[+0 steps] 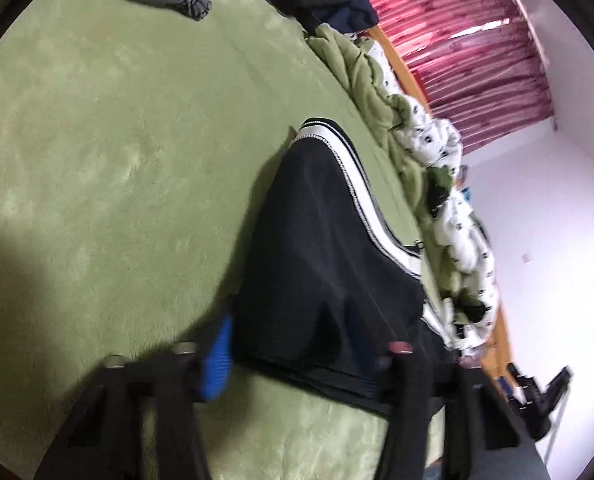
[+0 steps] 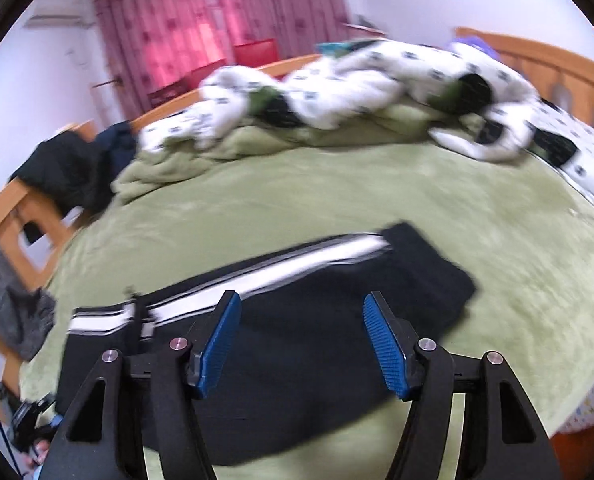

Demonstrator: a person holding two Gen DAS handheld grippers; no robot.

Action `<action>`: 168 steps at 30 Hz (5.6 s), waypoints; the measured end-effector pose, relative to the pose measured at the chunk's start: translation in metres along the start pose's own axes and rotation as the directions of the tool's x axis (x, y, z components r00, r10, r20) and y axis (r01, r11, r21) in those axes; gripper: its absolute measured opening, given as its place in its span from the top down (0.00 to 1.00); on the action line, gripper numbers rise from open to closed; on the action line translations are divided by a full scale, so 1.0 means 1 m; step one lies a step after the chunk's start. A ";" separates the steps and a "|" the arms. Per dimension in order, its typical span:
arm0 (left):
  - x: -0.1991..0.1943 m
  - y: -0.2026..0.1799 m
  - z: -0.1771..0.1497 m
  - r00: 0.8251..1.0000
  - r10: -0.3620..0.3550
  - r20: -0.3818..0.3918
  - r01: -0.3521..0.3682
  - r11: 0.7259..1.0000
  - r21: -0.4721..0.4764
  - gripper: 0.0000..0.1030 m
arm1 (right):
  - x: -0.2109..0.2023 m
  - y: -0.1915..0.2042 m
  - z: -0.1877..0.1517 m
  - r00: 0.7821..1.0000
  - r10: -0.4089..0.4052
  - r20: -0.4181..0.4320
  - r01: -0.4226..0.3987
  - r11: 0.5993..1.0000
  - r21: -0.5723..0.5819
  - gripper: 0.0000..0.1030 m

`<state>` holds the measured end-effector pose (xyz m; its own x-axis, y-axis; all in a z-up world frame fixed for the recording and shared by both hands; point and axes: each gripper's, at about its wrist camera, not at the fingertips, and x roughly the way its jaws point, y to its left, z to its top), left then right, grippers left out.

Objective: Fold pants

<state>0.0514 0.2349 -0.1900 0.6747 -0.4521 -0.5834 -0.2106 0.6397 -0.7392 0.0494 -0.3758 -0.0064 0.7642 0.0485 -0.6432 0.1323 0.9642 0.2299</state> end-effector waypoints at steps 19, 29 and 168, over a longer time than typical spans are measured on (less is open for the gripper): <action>0.022 -0.286 -0.067 0.996 0.088 -0.017 -0.056 0.757 0.651 0.87 | 0.001 -0.002 -0.040 0.995 -0.020 -0.095 0.017 0.999 -0.032 0.49; 0.125 -0.277 -0.158 0.936 0.072 -0.344 0.151 0.802 0.578 0.88 | -0.025 -0.070 -0.043 0.993 0.073 -0.089 -0.052 0.976 0.212 0.49; 0.110 -0.206 0.056 0.954 0.180 -0.238 -0.035 0.860 0.508 0.87 | 0.156 0.027 -0.003 0.817 0.558 -0.144 -0.545 0.830 0.120 0.85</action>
<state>0.2087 0.0882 -0.0829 0.4376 -0.4647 -0.7697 0.1548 0.8822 -0.4446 0.1704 -0.3412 -0.1033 0.6074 0.6152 -0.5025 -0.2315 0.7423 0.6288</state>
